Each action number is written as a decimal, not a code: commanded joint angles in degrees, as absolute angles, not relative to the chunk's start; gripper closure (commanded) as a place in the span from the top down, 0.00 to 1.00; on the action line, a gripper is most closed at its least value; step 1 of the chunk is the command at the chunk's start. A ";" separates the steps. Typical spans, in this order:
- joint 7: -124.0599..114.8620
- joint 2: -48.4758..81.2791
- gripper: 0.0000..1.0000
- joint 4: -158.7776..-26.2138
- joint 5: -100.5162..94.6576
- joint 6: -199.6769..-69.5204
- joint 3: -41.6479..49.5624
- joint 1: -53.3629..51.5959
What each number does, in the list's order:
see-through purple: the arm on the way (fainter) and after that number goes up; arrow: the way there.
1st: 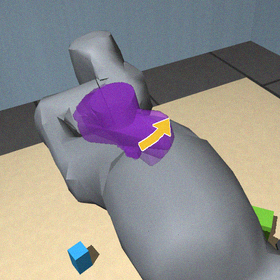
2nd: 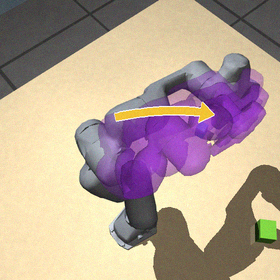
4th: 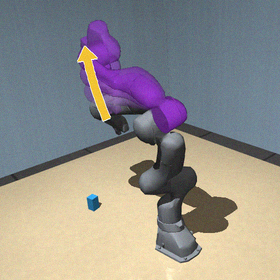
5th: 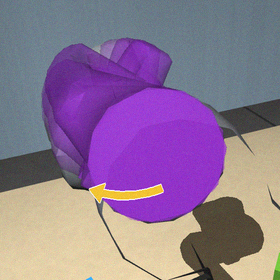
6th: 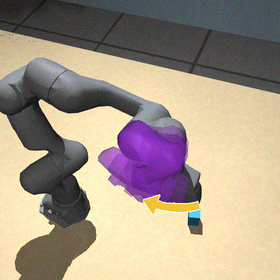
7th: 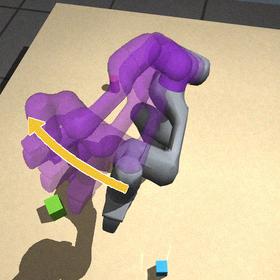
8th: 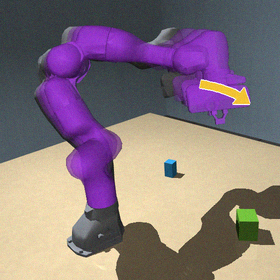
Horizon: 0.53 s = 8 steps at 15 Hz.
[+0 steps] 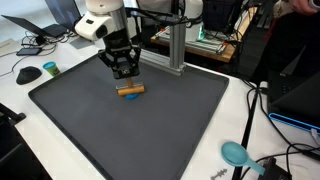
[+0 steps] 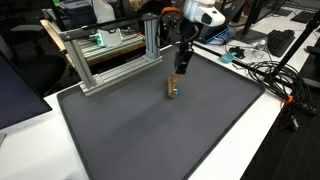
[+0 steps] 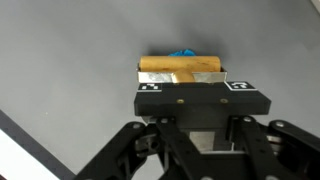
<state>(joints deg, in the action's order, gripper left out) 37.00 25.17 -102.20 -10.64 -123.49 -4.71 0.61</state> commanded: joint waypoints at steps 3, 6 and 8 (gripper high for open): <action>37.80 28.76 0.22 -102.32 -6.65 -127.94 -7.02 1.04; 37.86 28.62 0.22 -102.28 -6.63 -128.43 -7.17 1.01; 37.95 28.59 0.22 -102.19 -6.60 -128.57 -7.26 1.03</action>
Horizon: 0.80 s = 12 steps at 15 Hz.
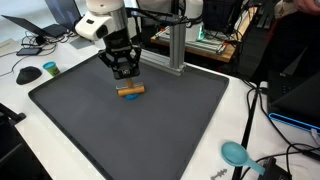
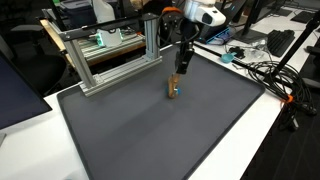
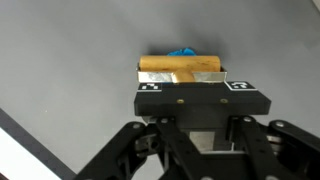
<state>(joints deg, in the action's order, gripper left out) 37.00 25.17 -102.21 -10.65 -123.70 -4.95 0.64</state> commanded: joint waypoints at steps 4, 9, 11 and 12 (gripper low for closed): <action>38.14 28.67 0.22 -101.86 -6.47 -128.52 -7.45 1.02; 38.52 28.78 0.22 -101.52 -6.12 -128.74 -7.64 1.26; 38.54 28.82 0.22 -101.48 -6.19 -128.91 -7.67 1.23; 38.67 28.82 0.22 -101.45 -6.06 -128.94 -7.73 1.29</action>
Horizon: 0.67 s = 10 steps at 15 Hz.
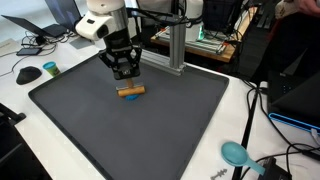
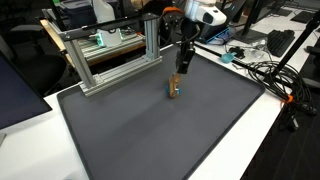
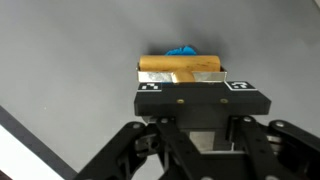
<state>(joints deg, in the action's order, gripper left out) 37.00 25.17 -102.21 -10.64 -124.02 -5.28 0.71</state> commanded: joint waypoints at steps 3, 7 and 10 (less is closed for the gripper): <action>38.91 28.85 0.22 -101.36 -5.84 -129.10 -7.83 1.42; 39.36 28.92 0.22 -101.12 -5.63 -129.18 -8.03 1.58; 39.80 29.07 0.22 -100.90 -5.49 -129.03 -8.11 1.63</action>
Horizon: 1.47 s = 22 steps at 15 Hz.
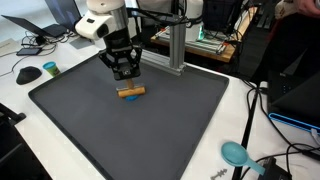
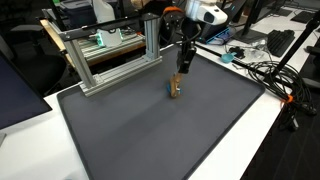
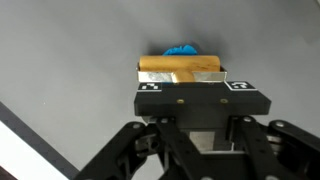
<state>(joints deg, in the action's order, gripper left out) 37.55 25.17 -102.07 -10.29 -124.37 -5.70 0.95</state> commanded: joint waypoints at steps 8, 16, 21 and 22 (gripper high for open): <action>40.49 29.53 0.22 -100.45 -5.15 -128.91 -8.34 1.71; 42.84 31.54 0.22 -99.37 -1.23 -132.60 -9.81 1.93; 43.45 31.36 0.22 -98.40 1.40 -133.24 -10.46 2.46; 42.63 30.32 0.22 -98.69 2.17 -132.83 -10.31 2.73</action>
